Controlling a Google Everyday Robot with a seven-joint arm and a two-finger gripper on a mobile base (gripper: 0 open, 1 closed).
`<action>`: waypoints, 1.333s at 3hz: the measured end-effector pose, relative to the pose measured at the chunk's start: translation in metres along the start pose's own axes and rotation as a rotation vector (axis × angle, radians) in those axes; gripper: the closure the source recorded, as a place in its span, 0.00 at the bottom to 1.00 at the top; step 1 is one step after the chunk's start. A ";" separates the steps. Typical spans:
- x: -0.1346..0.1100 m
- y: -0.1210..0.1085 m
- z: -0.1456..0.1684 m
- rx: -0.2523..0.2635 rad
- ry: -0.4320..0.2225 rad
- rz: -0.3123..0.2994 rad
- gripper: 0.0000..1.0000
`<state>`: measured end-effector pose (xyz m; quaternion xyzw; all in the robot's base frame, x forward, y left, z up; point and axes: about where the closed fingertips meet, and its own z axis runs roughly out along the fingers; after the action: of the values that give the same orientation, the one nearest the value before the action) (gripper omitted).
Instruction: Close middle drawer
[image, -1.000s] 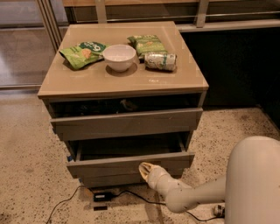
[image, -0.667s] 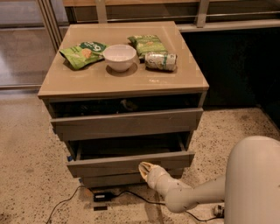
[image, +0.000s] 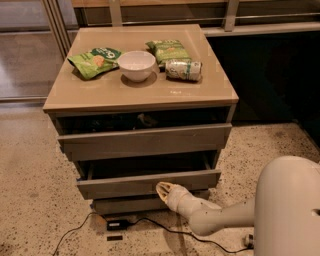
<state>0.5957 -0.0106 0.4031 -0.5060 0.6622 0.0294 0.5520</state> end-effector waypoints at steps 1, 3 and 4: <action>0.000 0.000 0.000 0.000 0.000 0.000 1.00; -0.001 -0.010 0.011 0.001 -0.017 -0.039 1.00; 0.004 -0.020 0.018 0.006 -0.017 -0.054 1.00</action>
Offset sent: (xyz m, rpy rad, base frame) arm 0.0096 0.0016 0.0032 -0.0182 -0.0361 0.0332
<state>0.6228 -0.0119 0.4030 -0.5215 0.6438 0.0167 0.5597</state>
